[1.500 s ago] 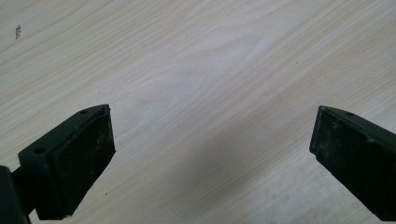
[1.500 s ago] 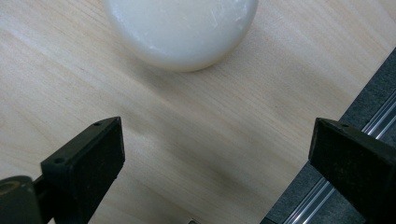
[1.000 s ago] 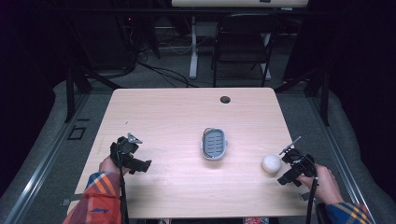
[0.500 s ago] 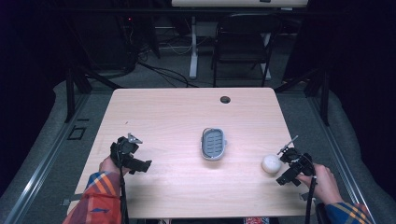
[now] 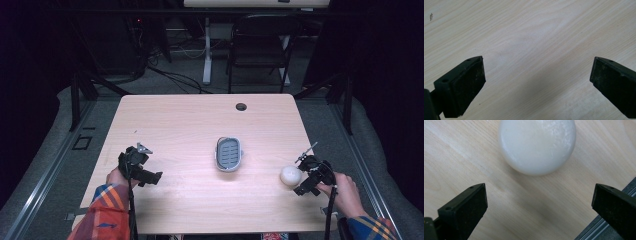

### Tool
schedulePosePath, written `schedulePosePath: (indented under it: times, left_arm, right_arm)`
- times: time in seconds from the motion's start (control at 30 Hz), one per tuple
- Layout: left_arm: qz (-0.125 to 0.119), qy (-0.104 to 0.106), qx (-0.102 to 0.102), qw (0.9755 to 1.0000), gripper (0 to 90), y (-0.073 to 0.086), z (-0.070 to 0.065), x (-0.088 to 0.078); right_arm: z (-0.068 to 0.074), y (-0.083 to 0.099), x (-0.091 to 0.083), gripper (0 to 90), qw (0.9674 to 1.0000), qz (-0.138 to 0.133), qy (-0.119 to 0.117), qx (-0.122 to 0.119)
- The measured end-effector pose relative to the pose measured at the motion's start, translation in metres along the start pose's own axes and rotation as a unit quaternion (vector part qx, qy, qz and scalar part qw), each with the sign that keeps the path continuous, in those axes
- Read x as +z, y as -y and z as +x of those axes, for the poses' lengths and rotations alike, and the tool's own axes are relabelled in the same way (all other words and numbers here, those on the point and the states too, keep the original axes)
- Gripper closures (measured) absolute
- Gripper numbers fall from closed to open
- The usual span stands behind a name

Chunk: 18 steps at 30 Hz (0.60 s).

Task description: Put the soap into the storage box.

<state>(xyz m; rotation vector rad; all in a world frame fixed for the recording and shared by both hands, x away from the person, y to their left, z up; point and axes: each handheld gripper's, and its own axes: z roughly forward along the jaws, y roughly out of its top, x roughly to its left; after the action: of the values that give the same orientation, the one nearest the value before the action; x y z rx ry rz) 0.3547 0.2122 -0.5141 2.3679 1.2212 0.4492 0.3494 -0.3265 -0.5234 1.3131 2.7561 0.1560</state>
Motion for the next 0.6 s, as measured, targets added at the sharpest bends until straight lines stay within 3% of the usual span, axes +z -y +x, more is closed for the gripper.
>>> schedulePosePath:
  times: [0.03,0.07,0.13,0.27,0.3,0.33,0.37,0.4,0.43,0.47,0.5,0.6]
  left_arm:
    - [0.000,0.000,0.000,1.0000,0.0,0.000,0.000,0.000]
    - [0.001,0.000,0.000,1.0000,0.0,0.000,0.000,0.000]
    - [0.000,0.001,0.000,1.0000,0.0,0.000,0.000,0.000]
    - [0.001,0.000,-0.001,1.0000,0.0,0.000,0.000,0.001]
    - [0.001,0.000,-0.001,1.0000,0.0,0.000,0.000,0.001]
    - [0.002,0.001,-0.001,1.0000,0.0,0.000,0.000,0.001]
    - [0.003,0.002,-0.001,1.0000,0.0,0.000,0.000,0.001]
    - [0.004,0.002,-0.001,1.0000,0.0,0.000,0.000,0.001]
    - [0.005,0.002,-0.002,1.0000,0.0,0.000,0.000,0.002]
    - [0.006,0.003,-0.002,1.0000,0.0,0.000,0.000,0.002]
    - [0.006,0.003,-0.002,1.0000,0.0,0.000,0.000,0.002]
    - [0.005,0.004,-0.003,1.0000,0.0,0.000,0.000,0.002]
  right_arm:
    - [0.000,0.000,0.000,0.0,1.0000,0.000,0.000,0.000]
    - [0.003,0.000,0.004,0.0,0.9993,-0.031,-0.006,0.021]
    - [-0.001,-0.004,-0.002,0.0,1.0000,0.001,0.003,-0.008]
    - [0.000,-0.006,0.003,0.0,0.9997,-0.021,-0.002,0.010]
    - [0.000,-0.008,0.002,0.0,0.9998,-0.016,-0.002,0.012]
    - [0.004,-0.007,0.008,0.0,0.9974,-0.058,-0.010,0.043]
    - [-0.004,-0.016,-0.006,0.0,0.9988,0.036,0.012,-0.032]
    - [0.001,-0.013,0.002,0.0,0.9997,-0.017,0.005,0.014]
    - [0.001,-0.016,0.002,0.0,0.9998,-0.014,0.007,0.008]
    - [0.000,-0.019,-0.001,0.0,0.9999,0.008,0.009,-0.005]
    - [0.004,-0.017,0.007,0.0,0.9987,-0.040,-0.002,0.030]
    - [0.001,-0.024,0.005,0.0,0.9997,-0.020,-0.005,0.014]
